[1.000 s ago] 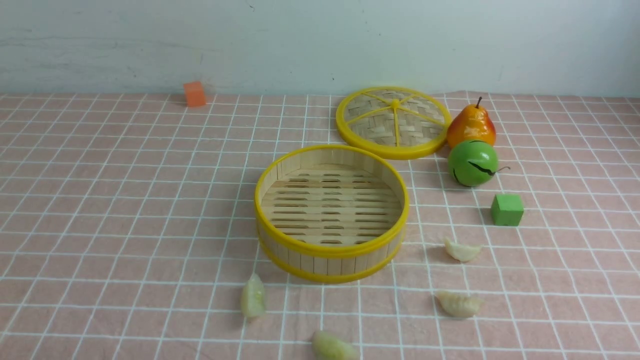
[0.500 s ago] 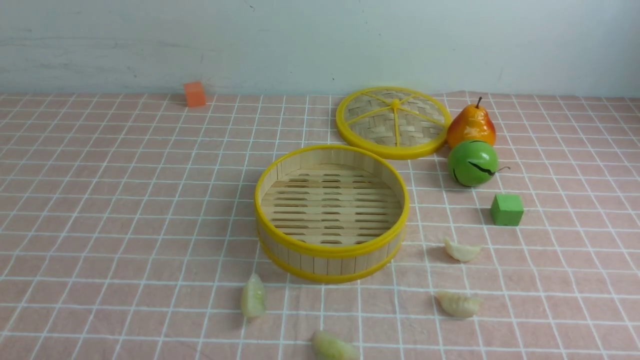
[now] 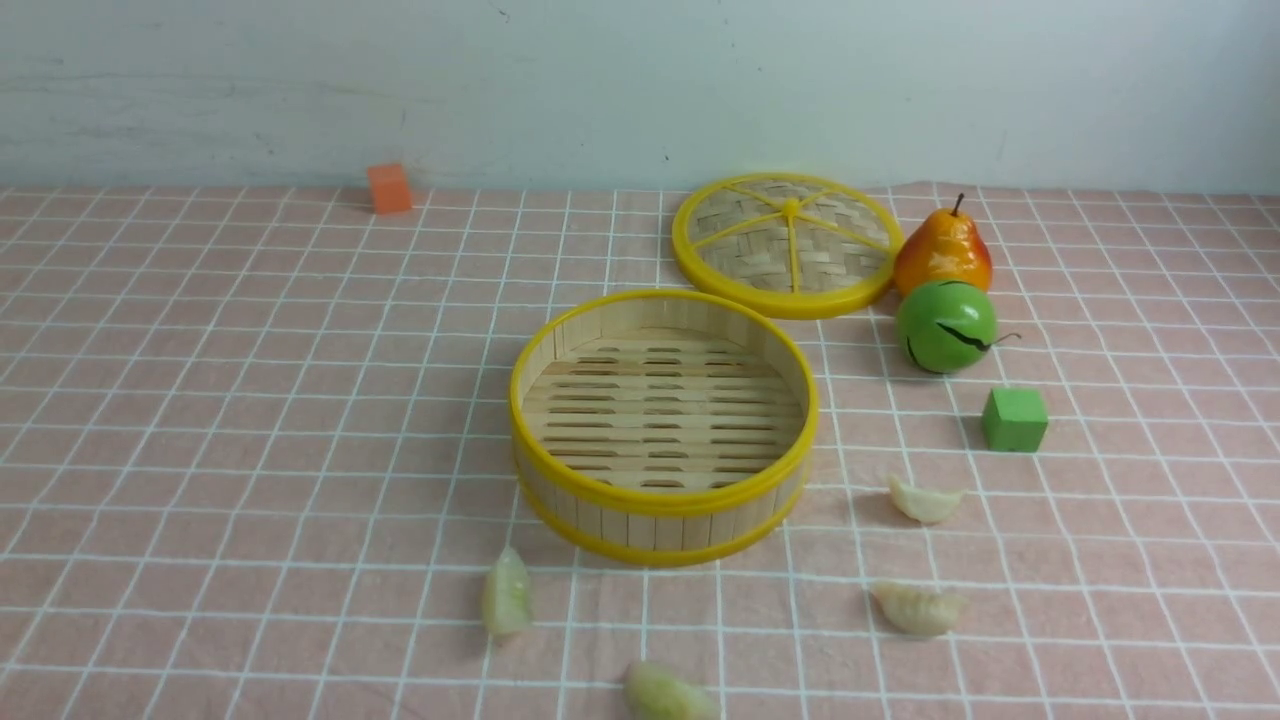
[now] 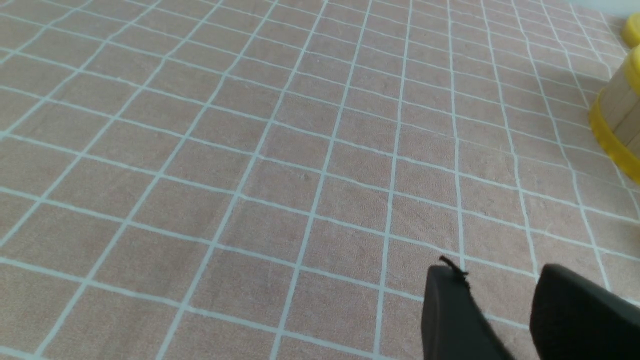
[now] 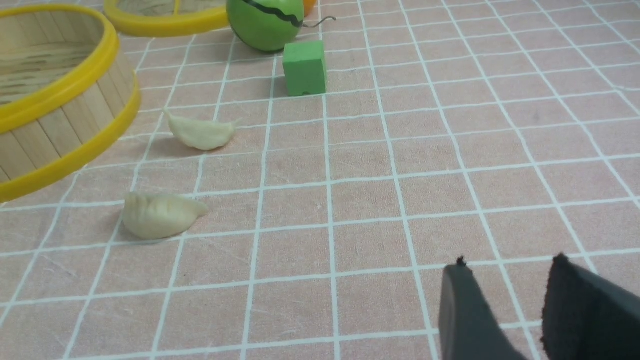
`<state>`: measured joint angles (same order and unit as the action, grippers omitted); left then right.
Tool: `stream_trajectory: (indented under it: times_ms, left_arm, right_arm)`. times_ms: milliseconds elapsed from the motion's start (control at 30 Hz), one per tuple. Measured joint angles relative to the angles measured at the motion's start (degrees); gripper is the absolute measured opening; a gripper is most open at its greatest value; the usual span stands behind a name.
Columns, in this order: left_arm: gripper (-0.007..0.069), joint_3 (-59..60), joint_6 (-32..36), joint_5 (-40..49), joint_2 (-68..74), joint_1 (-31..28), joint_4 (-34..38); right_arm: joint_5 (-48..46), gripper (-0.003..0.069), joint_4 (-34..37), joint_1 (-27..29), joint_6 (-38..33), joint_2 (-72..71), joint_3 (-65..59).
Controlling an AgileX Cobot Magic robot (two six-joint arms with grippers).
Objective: Put the dumplings into the steamer on the table with the pink tablecloth.
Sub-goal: 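Reach for and grasp a dumpling on the table with the left gripper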
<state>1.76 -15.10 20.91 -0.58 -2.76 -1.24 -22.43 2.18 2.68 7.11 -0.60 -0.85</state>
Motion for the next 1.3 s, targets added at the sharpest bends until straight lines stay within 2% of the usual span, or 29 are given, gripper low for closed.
stream_trajectory:
  times_ms: [633, 800, 867, 933, 967, 1000, 1067, 1100, 1133, 1200, 1233, 1300]
  left_arm:
    - [0.0238, 0.0, 0.0, -0.1, 0.0, 0.0, 0.0]
    - [0.0238, 0.0, -0.4, -2.2, 0.0, 0.0, -2.5]
    - [0.0238, 0.0, -2.7, -3.4, 0.0, 0.0, -0.5]
    - [0.0238, 0.0, -12.8, -4.7, 0.0, 0.0, 9.7]
    - [0.0238, 0.0, -13.8, -4.7, 0.0, 0.0, 12.1]
    - [0.0238, 0.0, -23.5, -5.1, 0.0, 0.0, 22.3]
    - [0.0238, 0.0, -33.0, -5.4, 0.0, 0.0, 34.3]
    - [0.0238, 0.0, -35.1, -5.5, 0.0, 0.0, 37.8]
    - [0.0238, 0.0, -37.3, -5.5, 0.0, 0.0, 40.9]
    - [0.0238, 0.0, -38.4, -5.4, 0.0, 0.0, 42.7]
    - [0.0238, 0.0, -38.0, -5.2, 0.0, 0.0, 43.1]
    - [0.0238, 0.0, -37.2, -5.2, 0.0, 0.0, 43.1]
  right_arm:
    - [0.0, 0.0239, -0.4, 0.0, 0.0, 0.0, 0.0]
    - [0.0, 0.0239, -0.4, 0.0, 0.0, 0.0, 0.0]
    - [0.0, 0.0239, -0.4, 0.0, 0.0, 0.0, 0.0]
    - [0.0, 0.0239, 1.8, 0.0, 0.1, 0.0, 0.0]
    - [0.0, 0.0239, 1.8, 0.0, 0.2, 0.0, 0.0]
    - [0.0, 0.0239, 6.2, 0.0, 0.9, 0.0, 0.0]
    - [-0.4, 0.0239, 16.3, 0.0, 4.0, 0.0, 0.0]
    - [-0.7, 0.0239, 20.8, 0.0, 5.8, 0.0, 0.0]
    - [-1.0, 0.0239, 25.6, 0.0, 7.7, 0.0, -0.1]
    - [-1.2, 0.0239, 32.7, 0.0, 10.6, 0.0, -0.3]
    - [-1.6, 0.0239, 41.2, 0.0, 13.5, 0.0, -0.5]
    - [-1.4, 0.0239, 48.6, 0.0, 14.3, 0.0, -0.6]
